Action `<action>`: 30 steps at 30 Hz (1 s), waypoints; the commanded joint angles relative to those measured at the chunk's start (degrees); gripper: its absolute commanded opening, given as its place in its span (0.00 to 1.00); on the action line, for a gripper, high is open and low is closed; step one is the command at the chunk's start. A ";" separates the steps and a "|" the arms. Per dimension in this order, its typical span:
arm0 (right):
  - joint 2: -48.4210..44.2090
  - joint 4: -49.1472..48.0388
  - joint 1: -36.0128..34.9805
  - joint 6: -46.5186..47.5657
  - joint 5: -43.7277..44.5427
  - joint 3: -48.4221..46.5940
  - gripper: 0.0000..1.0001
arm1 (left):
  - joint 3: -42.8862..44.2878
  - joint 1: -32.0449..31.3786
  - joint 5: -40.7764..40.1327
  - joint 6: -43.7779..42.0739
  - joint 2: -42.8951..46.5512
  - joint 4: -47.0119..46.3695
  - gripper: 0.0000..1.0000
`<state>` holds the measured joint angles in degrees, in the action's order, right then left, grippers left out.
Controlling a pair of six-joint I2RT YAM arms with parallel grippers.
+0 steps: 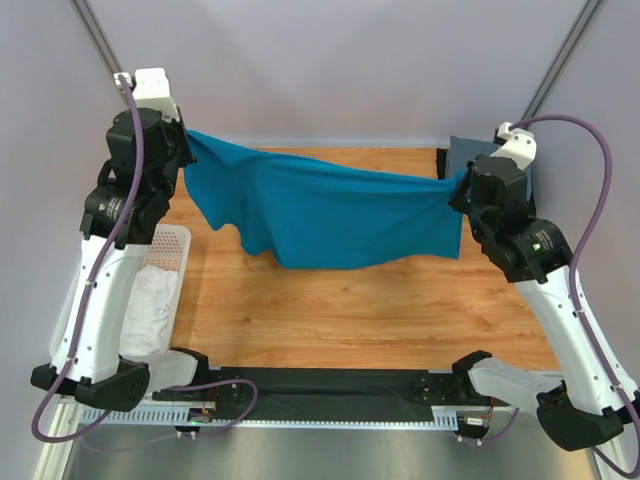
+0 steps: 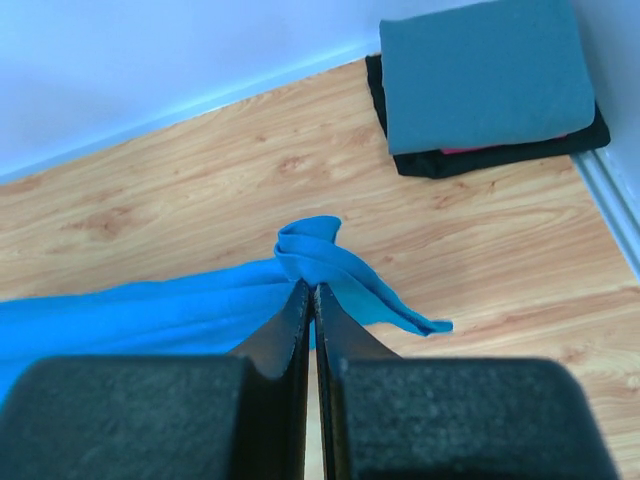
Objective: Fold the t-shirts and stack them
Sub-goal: Flatten the tshirt out
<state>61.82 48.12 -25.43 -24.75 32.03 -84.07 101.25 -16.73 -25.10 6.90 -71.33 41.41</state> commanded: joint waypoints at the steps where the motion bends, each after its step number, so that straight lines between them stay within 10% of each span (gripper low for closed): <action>1: -1.27 -2.76 1.35 3.39 1.81 -3.90 0.00 | 4.92 0.47 -3.29 -5.57 2.78 -1.60 0.00; 30: 3.38 -14.00 4.86 2.17 -7.24 1.98 0.01 | 8.34 0.47 -0.56 -6.10 -3.89 -4.40 0.00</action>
<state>63.09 41.06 -21.85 -23.49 26.13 -82.59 106.89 -16.73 -25.74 2.02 -72.79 40.69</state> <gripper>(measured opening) 0.008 0.007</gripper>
